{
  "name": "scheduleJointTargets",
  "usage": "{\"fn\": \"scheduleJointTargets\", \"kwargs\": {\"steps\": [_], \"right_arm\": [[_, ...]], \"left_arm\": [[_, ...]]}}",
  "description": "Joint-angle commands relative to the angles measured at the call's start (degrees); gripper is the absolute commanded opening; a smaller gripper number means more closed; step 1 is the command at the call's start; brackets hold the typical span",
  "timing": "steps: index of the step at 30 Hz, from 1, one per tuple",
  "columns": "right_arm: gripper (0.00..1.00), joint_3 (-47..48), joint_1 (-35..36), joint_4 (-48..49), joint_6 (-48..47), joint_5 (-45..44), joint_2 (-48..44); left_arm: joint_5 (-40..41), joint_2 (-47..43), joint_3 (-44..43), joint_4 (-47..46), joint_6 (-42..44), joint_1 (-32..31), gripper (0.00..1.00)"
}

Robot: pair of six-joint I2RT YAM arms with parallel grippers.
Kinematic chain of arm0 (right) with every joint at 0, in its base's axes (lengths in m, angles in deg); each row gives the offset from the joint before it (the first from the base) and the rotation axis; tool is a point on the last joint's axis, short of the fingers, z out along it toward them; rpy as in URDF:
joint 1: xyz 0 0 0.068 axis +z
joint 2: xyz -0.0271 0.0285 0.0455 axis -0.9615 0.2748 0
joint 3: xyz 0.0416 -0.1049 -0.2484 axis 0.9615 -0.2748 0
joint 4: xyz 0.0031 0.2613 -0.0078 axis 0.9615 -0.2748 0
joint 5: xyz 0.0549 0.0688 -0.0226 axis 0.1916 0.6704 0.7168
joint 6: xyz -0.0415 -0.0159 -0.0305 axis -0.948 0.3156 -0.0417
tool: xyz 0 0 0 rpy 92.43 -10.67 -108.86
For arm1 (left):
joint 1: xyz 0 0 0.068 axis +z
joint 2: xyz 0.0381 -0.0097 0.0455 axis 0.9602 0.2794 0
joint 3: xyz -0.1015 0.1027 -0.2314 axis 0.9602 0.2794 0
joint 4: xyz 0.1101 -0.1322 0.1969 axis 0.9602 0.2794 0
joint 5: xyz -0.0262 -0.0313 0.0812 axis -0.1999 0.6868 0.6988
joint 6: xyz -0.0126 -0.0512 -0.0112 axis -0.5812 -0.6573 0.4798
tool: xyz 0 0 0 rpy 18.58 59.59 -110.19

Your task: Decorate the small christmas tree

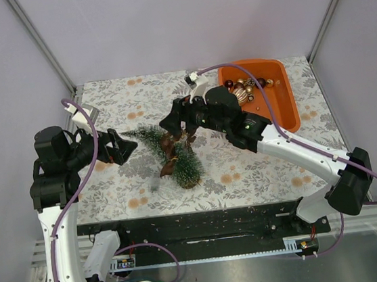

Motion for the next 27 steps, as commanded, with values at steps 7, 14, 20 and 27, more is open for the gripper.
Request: {"fn": "scheduleJointTargets", "kwargs": {"steps": [7,14,20,27], "right_arm": [[0.79,2.72,-0.58,-3.39,-3.3,-5.25,-4.11],[0.95,1.76,-2.78,-6.29,-4.79,-10.79,-11.14],[0.98,2.98,-5.41,-11.12,-6.82,-12.72,-15.01],[0.99,4.74,-17.08,-19.47,-6.47,-22.38,-14.76]], "left_arm": [[-2.14,0.03,0.33,-2.95,-0.38,0.3,0.99],[-1.96,0.21,-0.02,-3.04,-0.47,0.3,0.99],[-1.79,-0.14,-0.37,-2.95,-0.29,0.3,0.99],[-1.7,-0.06,-1.51,-1.02,1.46,0.3,0.99]]}}
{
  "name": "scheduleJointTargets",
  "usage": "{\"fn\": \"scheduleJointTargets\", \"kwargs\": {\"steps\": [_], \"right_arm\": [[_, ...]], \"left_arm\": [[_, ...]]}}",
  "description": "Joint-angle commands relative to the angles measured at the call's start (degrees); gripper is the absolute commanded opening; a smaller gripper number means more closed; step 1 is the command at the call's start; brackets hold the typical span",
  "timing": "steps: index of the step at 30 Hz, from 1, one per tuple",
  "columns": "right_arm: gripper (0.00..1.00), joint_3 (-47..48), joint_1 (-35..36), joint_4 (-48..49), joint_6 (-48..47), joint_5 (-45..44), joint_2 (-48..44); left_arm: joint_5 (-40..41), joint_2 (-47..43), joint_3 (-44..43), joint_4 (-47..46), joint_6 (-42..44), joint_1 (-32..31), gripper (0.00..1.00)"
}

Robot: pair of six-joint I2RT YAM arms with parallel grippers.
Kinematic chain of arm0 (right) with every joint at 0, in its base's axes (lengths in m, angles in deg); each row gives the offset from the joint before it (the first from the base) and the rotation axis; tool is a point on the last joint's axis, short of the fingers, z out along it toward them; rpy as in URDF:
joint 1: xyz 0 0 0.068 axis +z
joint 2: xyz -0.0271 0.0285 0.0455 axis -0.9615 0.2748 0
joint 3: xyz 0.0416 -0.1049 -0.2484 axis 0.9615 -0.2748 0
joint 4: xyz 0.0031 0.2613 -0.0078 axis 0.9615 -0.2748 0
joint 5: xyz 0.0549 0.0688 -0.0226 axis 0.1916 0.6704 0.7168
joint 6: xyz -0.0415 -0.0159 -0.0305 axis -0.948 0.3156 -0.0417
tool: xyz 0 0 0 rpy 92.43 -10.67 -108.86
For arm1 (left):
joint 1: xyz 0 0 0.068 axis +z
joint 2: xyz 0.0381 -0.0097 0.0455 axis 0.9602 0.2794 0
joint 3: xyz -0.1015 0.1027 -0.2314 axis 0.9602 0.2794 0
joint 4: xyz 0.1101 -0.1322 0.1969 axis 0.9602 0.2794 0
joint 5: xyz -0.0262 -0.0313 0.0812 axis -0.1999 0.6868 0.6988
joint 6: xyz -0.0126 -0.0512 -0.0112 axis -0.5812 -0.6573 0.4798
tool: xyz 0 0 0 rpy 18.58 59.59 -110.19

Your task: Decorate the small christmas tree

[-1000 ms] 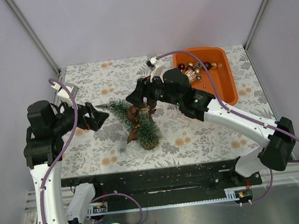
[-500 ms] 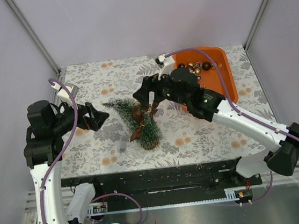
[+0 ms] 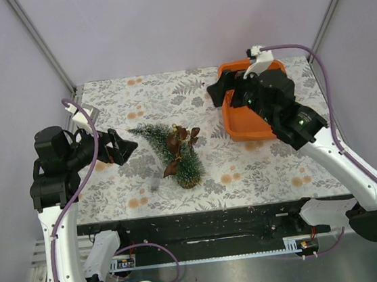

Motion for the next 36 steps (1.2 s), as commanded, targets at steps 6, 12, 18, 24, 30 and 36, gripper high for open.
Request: {"fn": "scheduleJointTargets", "kwargs": {"steps": [6,12,18,24,30,36], "right_arm": [[0.94,5.78,-24.28,-7.29,2.16,-9.53,13.83],[0.89,18.25,-29.74,-10.36,2.07,-11.02,35.8],[0.86,28.28,-31.85,-13.7,3.03,-10.24,51.81],[0.84,28.99,-34.23,-13.44,5.85,-7.77,56.83],[0.83,25.92,-34.49,-11.43,7.61,-3.39,57.36],[0.8,26.0,-34.49,-10.46,7.79,-2.49,58.25]], "left_arm": [[-0.82,0.78,-2.5,0.08,2.45,0.3,0.99],[-0.03,2.36,-3.55,0.26,3.24,0.3,0.99],[0.67,4.12,-4.96,1.31,4.91,0.3,0.99],[0.94,4.73,-4.52,1.31,5.62,0.3,0.99],[0.76,5.26,-3.73,0.88,5.79,0.3,0.99],[1.02,4.65,-3.29,0.7,5.88,0.3,0.99]]}}
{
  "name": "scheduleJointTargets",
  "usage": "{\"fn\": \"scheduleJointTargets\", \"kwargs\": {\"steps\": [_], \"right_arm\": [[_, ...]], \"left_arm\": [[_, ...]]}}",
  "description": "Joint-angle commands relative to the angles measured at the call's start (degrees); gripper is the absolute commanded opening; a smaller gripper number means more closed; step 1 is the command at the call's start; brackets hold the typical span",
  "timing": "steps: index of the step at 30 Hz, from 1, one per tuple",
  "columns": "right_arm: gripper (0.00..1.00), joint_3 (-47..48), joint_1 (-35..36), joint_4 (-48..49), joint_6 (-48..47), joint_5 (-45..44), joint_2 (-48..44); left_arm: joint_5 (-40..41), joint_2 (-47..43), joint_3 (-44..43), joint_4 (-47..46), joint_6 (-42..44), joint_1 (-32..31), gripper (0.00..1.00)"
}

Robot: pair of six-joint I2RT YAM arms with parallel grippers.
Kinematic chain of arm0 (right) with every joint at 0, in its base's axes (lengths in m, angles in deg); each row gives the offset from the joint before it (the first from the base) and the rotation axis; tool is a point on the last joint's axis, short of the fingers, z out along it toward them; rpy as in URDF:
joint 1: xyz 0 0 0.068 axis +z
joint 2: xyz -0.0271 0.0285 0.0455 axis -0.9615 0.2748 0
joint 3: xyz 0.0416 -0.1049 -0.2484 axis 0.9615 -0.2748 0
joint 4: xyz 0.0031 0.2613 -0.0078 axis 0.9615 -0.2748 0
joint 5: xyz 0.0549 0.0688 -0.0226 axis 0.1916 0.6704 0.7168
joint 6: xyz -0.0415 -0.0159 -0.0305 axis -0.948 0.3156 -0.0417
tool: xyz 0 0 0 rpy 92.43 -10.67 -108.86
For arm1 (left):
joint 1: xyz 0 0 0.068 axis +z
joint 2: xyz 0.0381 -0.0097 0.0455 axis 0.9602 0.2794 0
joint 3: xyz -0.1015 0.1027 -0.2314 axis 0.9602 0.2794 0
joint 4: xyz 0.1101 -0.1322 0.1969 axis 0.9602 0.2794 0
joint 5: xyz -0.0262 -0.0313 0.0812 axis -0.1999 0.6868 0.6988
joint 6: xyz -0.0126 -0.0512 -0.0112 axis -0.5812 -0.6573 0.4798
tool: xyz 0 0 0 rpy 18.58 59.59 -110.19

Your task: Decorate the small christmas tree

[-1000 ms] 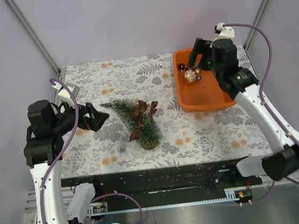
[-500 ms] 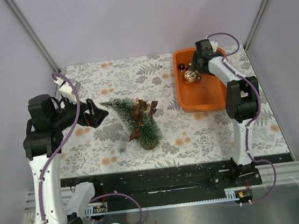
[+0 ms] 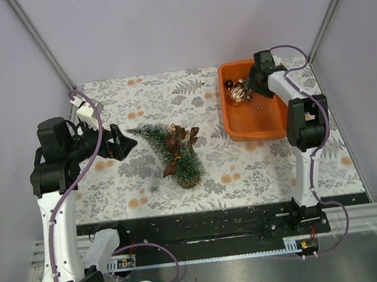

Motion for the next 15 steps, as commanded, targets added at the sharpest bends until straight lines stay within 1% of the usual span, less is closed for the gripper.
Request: {"fn": "scheduleJointTargets", "kwargs": {"steps": [1,6,15], "right_arm": [[0.8,0.87,0.39,2.79,1.07,0.26,-0.16],[0.8,5.34,-0.49,3.06,1.25,-4.66,0.45],[0.8,18.35,-2.77,-1.95,1.08,-5.72,10.64]], "left_arm": [[0.41,-0.88,-0.73,-1.97,0.99,0.3,0.99],[0.85,-1.32,-0.47,-2.06,1.16,0.3,0.99],[2.08,-1.24,-0.12,-1.79,2.04,0.3,0.99]]}}
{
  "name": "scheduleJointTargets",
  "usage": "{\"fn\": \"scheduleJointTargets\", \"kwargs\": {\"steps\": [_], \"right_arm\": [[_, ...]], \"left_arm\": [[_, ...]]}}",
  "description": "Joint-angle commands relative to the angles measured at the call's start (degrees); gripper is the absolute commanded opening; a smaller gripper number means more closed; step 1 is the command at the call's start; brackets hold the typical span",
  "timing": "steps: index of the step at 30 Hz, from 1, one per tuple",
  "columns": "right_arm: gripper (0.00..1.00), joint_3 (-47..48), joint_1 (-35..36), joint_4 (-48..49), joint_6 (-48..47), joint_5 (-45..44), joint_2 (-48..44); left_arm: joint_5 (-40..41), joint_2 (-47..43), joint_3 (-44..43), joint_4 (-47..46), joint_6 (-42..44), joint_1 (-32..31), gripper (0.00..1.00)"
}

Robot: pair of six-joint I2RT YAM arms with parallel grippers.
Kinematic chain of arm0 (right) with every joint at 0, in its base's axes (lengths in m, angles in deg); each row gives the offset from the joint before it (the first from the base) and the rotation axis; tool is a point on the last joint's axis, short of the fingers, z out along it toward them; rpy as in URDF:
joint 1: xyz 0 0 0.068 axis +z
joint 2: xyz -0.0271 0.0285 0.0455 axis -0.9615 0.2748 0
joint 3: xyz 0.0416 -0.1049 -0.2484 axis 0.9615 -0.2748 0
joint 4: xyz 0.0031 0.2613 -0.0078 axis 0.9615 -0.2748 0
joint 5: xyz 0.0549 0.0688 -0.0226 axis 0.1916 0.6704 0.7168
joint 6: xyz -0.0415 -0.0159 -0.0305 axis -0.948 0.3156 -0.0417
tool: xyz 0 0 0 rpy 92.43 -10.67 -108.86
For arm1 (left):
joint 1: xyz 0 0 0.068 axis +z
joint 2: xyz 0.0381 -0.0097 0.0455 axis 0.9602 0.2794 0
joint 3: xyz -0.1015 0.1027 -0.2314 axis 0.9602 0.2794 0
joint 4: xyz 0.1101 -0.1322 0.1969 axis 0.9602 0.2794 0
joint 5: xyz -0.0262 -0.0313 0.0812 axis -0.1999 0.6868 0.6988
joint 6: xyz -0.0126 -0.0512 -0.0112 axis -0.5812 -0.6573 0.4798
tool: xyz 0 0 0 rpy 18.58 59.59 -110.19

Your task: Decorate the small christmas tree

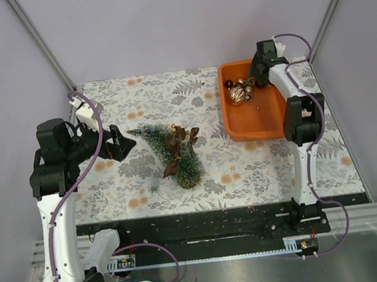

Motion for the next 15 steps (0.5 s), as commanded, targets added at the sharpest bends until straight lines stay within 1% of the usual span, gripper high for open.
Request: {"fn": "scheduleJointTargets", "kwargs": {"steps": [1,10,12,15], "right_arm": [[0.79,6.47,-1.37,-2.83,0.24,-2.6,5.51],[0.78,11.66,-2.52,-3.8,0.16,-1.19,11.23],[0.77,12.45,-2.61,-3.79,-0.02,-0.76,12.11],[0.71,12.72,-2.69,-3.97,-0.28,-0.14,12.38]], "left_arm": [[1.19,-0.38,-0.05,-1.77,1.38,0.3,0.99],[1.27,0.67,0.3,-1.77,1.65,0.3,0.99],[1.36,0.76,0.39,-1.86,1.65,0.3,0.99],[1.45,0.76,0.74,-1.68,1.74,0.3,0.99]]}}
